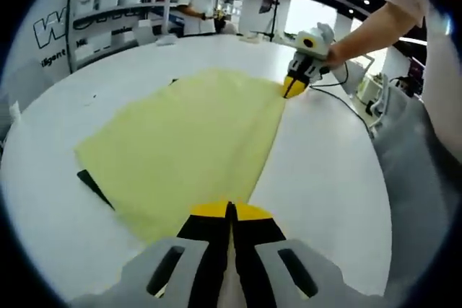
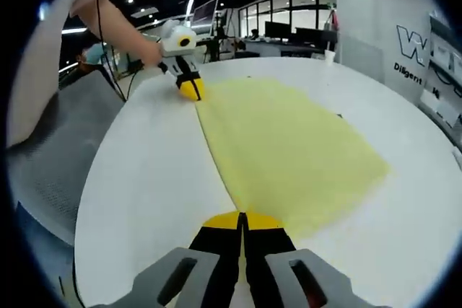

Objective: Fold the garment on the visible template until the final outline fits inside the template.

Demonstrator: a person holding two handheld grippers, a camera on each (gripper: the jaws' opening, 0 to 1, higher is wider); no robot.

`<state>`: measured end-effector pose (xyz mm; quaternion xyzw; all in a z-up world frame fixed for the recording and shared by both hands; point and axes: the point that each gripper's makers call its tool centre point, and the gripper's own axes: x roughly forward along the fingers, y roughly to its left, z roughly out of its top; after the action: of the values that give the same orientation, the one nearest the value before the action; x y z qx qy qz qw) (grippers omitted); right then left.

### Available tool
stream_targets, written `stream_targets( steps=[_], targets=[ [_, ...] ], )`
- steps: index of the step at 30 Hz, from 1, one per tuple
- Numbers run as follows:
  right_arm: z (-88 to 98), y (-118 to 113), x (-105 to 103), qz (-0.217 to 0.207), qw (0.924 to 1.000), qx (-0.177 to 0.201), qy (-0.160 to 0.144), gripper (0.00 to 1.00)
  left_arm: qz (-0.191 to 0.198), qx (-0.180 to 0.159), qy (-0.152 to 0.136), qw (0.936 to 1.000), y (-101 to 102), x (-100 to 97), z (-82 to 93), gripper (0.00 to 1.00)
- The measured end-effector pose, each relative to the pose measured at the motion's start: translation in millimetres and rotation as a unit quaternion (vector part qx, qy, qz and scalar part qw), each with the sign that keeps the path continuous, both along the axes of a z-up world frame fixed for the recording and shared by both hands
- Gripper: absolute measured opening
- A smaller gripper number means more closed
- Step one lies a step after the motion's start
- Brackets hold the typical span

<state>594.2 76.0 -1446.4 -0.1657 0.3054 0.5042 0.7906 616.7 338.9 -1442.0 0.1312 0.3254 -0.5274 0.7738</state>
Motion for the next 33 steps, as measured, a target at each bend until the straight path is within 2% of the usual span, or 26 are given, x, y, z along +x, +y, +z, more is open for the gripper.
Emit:
stream_targets(
  steps=[2, 3, 5, 10, 16, 18, 22, 24, 25, 27, 33],
  targets=[
    [-2.5, -4.5, -2.7, 0.0, 1.0, -0.007, 0.004, 0.0, 0.008, 0.001, 0.001, 1.0, 8.0, 1.0, -0.7, 0.01],
    [0.4, -7.2, -1.1, -0.002, 1.0, -0.004, -0.004, 0.0, 0.012, 0.002, 0.001, 0.9999, 11.2, 1.1, -0.8, 0.01],
    [0.9, -17.1, -6.5, -0.02, 0.9996, -0.01, 0.019, 0.0, 0.016, 0.005, 0.001, 0.9999, 15.2, 1.3, -0.7, 0.01],
    [7.5, -21.7, -3.7, -0.03, 0.9995, -0.002, 0.01, 0.0, 0.027, 0.015, -0.002, 0.9995, 24.5, 1.8, 0.5, 0.01],
    [22.8, -1.7, 9.7, -0.025, 0.9994, 0.016, -0.015, 0.0, 0.026, 0.026, -0.009, 0.9993, 28.9, 2.7, 1.0, 0.0],
    [21.4, 7.7, 15.4, -0.022, 0.9994, 0.021, -0.018, 0.0, 0.028, 0.027, -0.009, 0.9992, 30.2, 3.5, 0.5, 0.0],
    [5.2, 16.1, 21.0, -0.018, 0.9997, 0.011, -0.012, 0.0, 0.036, 0.023, -0.002, 0.9991, 30.6, 3.7, -0.7, 0.01],
    [-4.3, 10.7, 18.1, -0.022, 0.9997, -0.002, -0.003, 0.0, 0.045, 0.019, 0.004, 0.9988, 31.6, 3.9, -1.0, 0.01],
    [0.0, 9.8, 18.2, -0.039, 0.9991, 0.019, 0.002, 0.0, 0.046, 0.018, 0.006, 0.9988, 31.8, 4.0, -1.0, 0.01],
    [0.6, 4.6, 16.1, -0.036, 0.9993, 0.012, -0.007, 0.0, 0.052, 0.015, 0.011, 0.9985, 31.9, 3.8, -0.9, 0.0],
    [0.9, -13.4, 6.2, -0.066, 0.9976, 0.021, 0.002, 0.0, 0.07, 0.008, 0.014, 0.9974, 35.1, 4.0, -1.3, 0.0]
  ],
)
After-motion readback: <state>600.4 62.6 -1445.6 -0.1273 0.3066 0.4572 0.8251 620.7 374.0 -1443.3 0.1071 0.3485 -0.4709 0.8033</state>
